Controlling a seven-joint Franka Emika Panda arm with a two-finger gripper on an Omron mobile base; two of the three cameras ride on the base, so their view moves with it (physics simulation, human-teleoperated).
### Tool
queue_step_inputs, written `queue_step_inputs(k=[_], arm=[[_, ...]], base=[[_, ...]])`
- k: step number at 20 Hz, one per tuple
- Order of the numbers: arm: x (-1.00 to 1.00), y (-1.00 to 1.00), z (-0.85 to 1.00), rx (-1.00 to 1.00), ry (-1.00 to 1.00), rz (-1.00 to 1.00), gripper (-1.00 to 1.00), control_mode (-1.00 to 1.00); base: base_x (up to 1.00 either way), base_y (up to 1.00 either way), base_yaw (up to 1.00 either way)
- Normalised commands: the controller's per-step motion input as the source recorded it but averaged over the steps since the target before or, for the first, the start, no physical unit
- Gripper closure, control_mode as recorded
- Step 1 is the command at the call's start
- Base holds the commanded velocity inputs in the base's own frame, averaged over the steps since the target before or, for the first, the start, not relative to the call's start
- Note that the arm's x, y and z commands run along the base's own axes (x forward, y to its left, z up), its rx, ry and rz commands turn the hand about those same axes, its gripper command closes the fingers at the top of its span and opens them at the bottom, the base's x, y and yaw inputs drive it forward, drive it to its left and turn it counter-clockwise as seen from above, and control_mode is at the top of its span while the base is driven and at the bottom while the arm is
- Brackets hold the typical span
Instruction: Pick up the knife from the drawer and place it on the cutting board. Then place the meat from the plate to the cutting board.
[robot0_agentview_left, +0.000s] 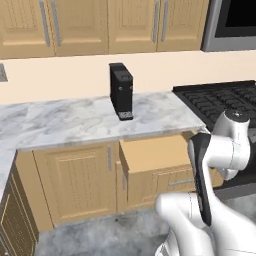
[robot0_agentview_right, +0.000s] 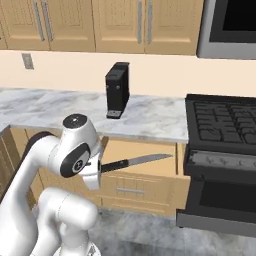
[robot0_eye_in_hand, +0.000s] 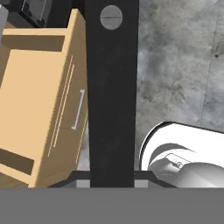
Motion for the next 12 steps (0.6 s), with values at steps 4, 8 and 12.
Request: queue_step_inputs(k=[4,8,12], arm=[[0.00,0.00,0.00,0.00,0.00,0.00,1.00,1.00],[0.00,0.00,0.00,0.00,0.00,0.00,1.00,1.00],[0.00,0.00,0.00,0.00,0.00,0.00,1.00,1.00]], base=[[-0.16,0.20,0.30],[-0.05,0.50,0.42],[0.00,0.57,0.50]])
